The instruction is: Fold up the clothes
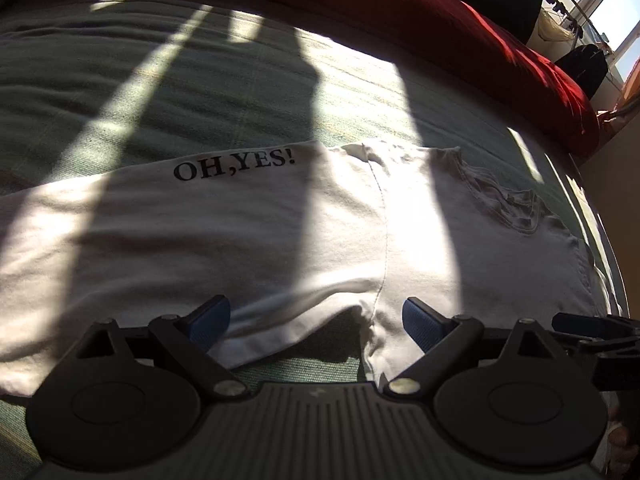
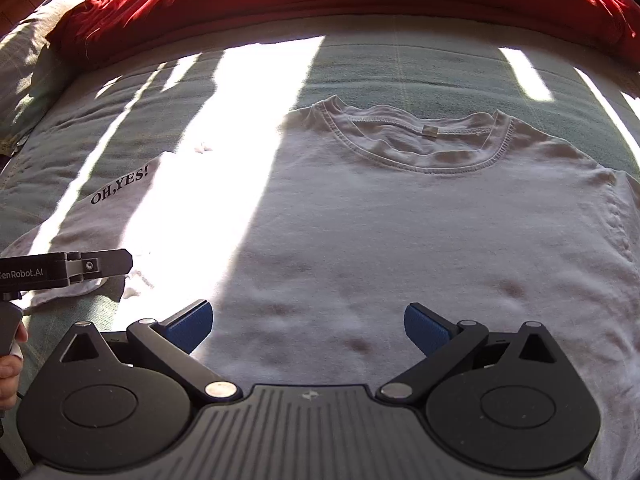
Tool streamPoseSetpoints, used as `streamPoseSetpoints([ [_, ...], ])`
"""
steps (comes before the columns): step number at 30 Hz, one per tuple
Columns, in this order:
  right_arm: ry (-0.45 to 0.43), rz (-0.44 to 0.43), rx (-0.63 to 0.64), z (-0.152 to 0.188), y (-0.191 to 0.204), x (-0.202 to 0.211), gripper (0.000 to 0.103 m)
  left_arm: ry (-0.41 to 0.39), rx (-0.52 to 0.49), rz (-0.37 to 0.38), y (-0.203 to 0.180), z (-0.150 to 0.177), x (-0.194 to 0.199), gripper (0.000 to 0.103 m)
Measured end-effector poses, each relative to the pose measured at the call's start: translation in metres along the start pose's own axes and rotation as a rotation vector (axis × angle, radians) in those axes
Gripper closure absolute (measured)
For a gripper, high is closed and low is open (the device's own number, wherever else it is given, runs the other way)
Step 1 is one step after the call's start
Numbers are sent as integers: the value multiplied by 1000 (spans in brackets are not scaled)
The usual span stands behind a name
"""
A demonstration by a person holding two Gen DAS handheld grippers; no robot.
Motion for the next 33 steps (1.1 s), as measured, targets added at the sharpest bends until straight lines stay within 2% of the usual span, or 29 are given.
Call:
streamPoseSetpoints([
  [5,8,-20,38,-5,24,-8,0,-17,51,-103,52,1,29,10],
  [8,21,-31,47,-7,35,-13,0,-24,122,-154,88,5,48,10],
  [12,22,-48,70,-11,52,-18,0,-31,154,-262,125,10,71,10],
  [14,22,-57,83,-12,60,-20,0,-57,183,-295,139,9,81,10],
  [17,23,-70,102,-13,74,-23,0,-97,202,-283,147,0,87,10],
  [19,25,-77,113,-13,82,-26,0,-114,164,-296,147,-6,84,10],
  [24,34,-92,129,-10,99,-31,0,-96,-43,-501,150,-11,56,9],
  [27,39,-93,139,-10,106,-33,0,-119,-88,-506,155,-14,51,3],
  [33,42,-85,134,-12,111,-40,0,-136,31,-473,184,-30,60,4],
])
Point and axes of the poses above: each gripper's, at about its wrist camera, not at the fingertips, and x roughly against the way its jaws point, y to its left, z to its underside, the point moved 6 cm from there along -x, roughly the way its jaws point, and after that the axes turned 5 degrees about -y, right-handed, at the moved point
